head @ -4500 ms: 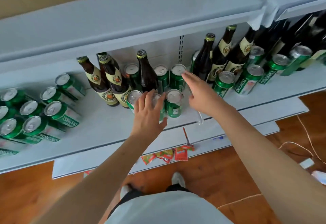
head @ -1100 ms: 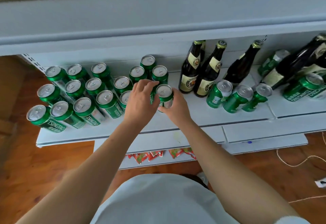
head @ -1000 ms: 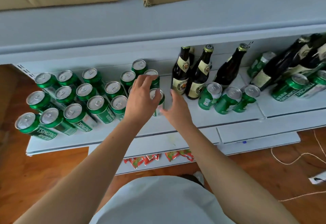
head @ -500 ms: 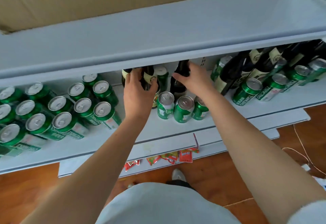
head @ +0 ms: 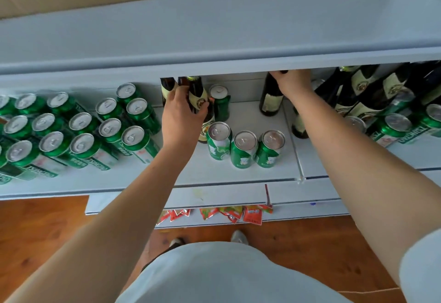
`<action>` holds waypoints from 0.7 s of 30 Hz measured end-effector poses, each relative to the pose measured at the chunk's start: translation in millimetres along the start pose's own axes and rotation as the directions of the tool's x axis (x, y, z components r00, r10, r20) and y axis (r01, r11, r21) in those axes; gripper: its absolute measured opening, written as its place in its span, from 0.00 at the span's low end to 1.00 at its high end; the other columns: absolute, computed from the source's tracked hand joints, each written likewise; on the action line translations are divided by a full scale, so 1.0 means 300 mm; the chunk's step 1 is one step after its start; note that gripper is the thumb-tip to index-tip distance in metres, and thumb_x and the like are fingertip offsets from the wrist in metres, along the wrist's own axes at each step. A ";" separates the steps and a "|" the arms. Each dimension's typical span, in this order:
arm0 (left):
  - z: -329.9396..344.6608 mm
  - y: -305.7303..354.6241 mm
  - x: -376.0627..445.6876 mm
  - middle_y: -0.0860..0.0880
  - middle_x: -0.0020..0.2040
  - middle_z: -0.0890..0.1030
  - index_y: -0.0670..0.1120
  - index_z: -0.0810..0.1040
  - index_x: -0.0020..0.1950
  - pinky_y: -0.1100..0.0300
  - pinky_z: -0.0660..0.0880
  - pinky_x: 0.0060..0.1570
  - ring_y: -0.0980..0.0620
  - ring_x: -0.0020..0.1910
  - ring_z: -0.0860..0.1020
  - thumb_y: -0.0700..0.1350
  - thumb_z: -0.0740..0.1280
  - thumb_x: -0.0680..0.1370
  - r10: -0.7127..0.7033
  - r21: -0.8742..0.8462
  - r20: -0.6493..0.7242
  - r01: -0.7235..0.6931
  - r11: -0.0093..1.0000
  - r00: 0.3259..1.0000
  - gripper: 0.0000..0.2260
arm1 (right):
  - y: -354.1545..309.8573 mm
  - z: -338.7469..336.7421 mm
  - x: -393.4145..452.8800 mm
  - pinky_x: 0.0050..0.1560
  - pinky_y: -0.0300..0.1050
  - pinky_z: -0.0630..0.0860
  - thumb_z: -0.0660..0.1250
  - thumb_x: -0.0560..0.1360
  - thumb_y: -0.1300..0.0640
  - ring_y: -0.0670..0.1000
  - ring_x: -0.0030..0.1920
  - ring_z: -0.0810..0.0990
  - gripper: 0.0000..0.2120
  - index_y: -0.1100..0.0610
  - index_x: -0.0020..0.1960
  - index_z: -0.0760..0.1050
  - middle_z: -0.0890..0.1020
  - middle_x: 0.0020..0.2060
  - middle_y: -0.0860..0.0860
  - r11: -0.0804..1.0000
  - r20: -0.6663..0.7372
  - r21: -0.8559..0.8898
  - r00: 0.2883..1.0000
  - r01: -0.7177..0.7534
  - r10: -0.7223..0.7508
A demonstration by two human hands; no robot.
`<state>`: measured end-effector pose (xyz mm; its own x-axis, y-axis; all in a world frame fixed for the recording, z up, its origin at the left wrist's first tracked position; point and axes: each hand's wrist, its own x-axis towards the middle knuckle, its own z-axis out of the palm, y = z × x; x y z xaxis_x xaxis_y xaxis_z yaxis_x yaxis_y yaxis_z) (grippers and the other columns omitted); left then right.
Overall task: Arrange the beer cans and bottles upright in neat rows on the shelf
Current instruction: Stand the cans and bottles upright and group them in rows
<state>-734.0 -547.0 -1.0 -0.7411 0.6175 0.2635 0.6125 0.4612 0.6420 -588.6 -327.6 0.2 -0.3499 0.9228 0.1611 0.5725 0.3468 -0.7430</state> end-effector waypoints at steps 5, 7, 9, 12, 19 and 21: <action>0.003 -0.018 -0.027 0.45 0.52 0.76 0.42 0.71 0.55 0.60 0.69 0.45 0.47 0.49 0.74 0.52 0.73 0.74 -0.059 -0.006 -0.054 0.059 0.998 0.997 0.19 | -0.089 0.002 -0.199 0.39 0.44 0.67 0.62 0.78 0.54 0.60 0.48 0.80 0.11 0.60 0.49 0.78 0.81 0.45 0.58 0.949 -0.395 -0.303 0.918 -0.081 -0.047; 0.005 -0.030 -0.066 0.47 0.50 0.74 0.44 0.71 0.52 0.54 0.73 0.43 0.46 0.47 0.74 0.52 0.70 0.75 -0.051 0.024 -0.064 0.053 0.998 0.997 0.15 | -0.146 0.063 -0.261 0.38 0.45 0.68 0.62 0.77 0.59 0.58 0.48 0.79 0.07 0.60 0.50 0.77 0.80 0.46 0.58 0.924 -0.303 -0.365 0.923 0.116 -0.236; 0.017 -0.048 -0.116 0.48 0.51 0.73 0.45 0.71 0.53 0.49 0.75 0.43 0.45 0.48 0.75 0.51 0.69 0.76 -0.044 0.041 -0.009 0.044 0.998 0.999 0.13 | -0.155 0.157 -0.232 0.51 0.49 0.75 0.66 0.74 0.64 0.58 0.60 0.74 0.21 0.58 0.66 0.70 0.74 0.61 0.58 0.878 0.126 -0.363 0.950 0.313 -0.287; 0.046 -0.075 -0.192 0.47 0.57 0.73 0.45 0.70 0.60 0.50 0.76 0.45 0.46 0.50 0.77 0.52 0.70 0.76 -0.039 0.006 0.145 0.039 0.999 0.989 0.18 | -0.165 0.259 -0.135 0.65 0.54 0.71 0.73 0.69 0.64 0.62 0.70 0.65 0.43 0.55 0.78 0.55 0.60 0.73 0.58 0.844 0.597 -0.307 0.780 0.439 -0.188; 0.150 -0.080 -0.235 0.43 0.63 0.76 0.44 0.65 0.69 0.48 0.73 0.61 0.42 0.62 0.75 0.59 0.74 0.67 -0.305 0.002 0.557 0.365 0.931 0.773 0.38 | -0.128 0.305 -0.071 0.60 0.50 0.72 0.77 0.68 0.57 0.60 0.64 0.73 0.36 0.54 0.72 0.66 0.68 0.67 0.57 0.906 0.548 -0.241 0.819 0.348 -0.168; 0.172 -0.082 -0.230 0.45 0.60 0.79 0.46 0.67 0.67 0.46 0.75 0.60 0.43 0.59 0.77 0.62 0.71 0.61 -0.357 -0.032 0.584 0.461 0.887 0.729 0.39 | -0.114 0.246 -0.090 0.57 0.47 0.72 0.77 0.68 0.54 0.58 0.62 0.74 0.33 0.55 0.69 0.68 0.72 0.65 0.56 0.922 0.440 -0.215 0.875 0.323 -0.204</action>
<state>-683.9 -568.0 -72.2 -0.5988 0.6573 -0.4576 0.1930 0.6730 0.7140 -653.5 -376.6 -26.6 -0.7490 0.6625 0.0062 0.5741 0.6537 -0.4931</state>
